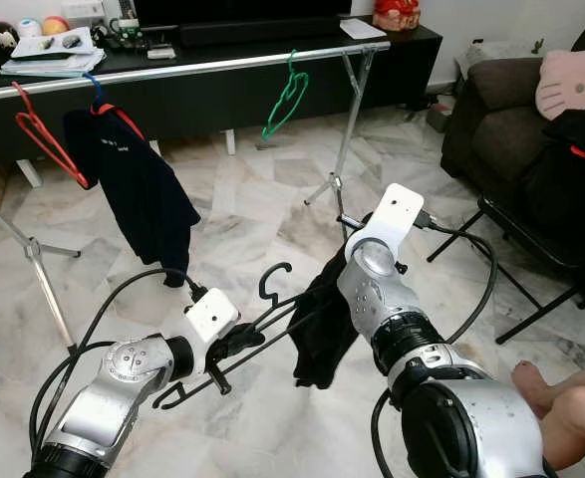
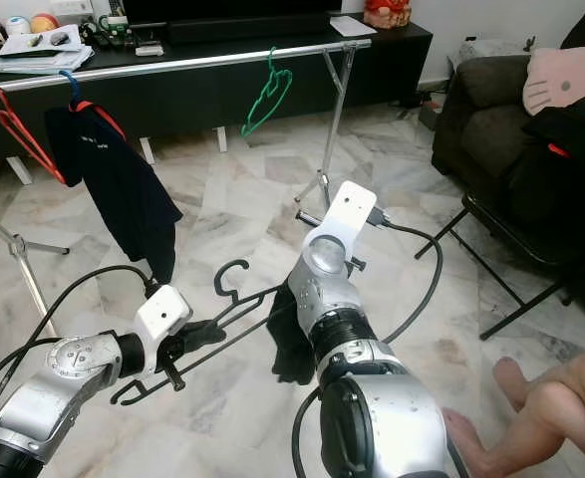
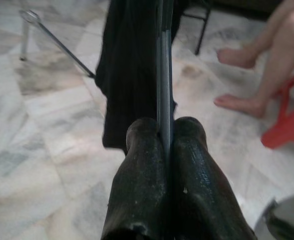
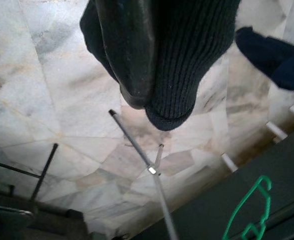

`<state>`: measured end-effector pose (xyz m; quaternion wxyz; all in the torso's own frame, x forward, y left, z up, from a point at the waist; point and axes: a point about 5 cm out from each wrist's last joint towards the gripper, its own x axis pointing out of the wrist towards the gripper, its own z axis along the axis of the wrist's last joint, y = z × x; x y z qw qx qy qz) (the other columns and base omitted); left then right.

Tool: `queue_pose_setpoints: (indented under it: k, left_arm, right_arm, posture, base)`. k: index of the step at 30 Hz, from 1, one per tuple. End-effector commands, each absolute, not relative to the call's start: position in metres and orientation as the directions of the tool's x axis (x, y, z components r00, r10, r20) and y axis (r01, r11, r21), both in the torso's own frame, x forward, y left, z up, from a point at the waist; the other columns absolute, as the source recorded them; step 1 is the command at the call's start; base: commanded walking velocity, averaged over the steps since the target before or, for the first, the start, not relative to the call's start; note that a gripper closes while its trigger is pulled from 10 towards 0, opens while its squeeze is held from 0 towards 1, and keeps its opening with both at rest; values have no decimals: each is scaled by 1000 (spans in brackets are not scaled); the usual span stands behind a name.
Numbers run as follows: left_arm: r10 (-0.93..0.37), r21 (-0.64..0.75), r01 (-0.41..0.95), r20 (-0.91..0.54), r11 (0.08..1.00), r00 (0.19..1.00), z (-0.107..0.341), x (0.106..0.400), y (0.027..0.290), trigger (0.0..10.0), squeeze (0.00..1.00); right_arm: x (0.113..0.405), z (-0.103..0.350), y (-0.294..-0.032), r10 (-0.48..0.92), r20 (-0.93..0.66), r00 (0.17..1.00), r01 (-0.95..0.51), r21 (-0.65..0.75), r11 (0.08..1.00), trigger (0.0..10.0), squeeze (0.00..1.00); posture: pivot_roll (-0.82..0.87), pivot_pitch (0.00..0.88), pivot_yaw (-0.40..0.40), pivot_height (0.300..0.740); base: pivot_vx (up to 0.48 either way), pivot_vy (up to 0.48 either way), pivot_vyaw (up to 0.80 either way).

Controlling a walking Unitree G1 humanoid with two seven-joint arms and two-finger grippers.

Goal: Hang hanger

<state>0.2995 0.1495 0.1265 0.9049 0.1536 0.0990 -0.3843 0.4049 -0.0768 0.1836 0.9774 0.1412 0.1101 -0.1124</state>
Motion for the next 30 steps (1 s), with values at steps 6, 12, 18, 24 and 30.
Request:
queue_pose_setpoints:
  k: [6, 12, 18, 24, 30]
  left_arm:
    - [-647, 212, 685, -226, 697, 728, 137, 306, 148, 10000, 0]
    - [-603, 252, 651, -245, 716, 759, 135, 310, 153, 10000, 0]
    - [-614, 234, 647, -205, 726, 763, 139, 311, 148, 10000, 0]
    - [-708, 157, 745, -237, 648, 666, 133, 298, 137, 10000, 0]
    - [-751, 119, 799, -281, 590, 597, 126, 288, 134, 10000, 0]
  right_arm:
    - [403, 173, -87, -131, -299, 945, 216, 272, 938, 10000, 0]
    - [399, 159, -110, -204, -341, 918, 305, 274, 912, 10000, 0]
    - [397, 152, -112, -184, -364, 913, 299, 291, 909, 10000, 0]
    - [395, 162, -83, 46, -280, 959, 53, 336, 940, 10000, 0]
    - [398, 172, -81, 83, -213, 973, -11, 318, 948, 10000, 0]
  posture:
    - [-31, 126, -35, 740]
    - [-36, 127, -33, 740]
    - [-34, 130, -33, 740]
    - [-35, 132, -32, 740]
    - [-34, 133, -32, 740]
  base:
    - [0, 0, 0]
    - [0, 0, 0]
    - [0, 0, 0]
    - [0, 0, 0]
    - [0, 0, 0]
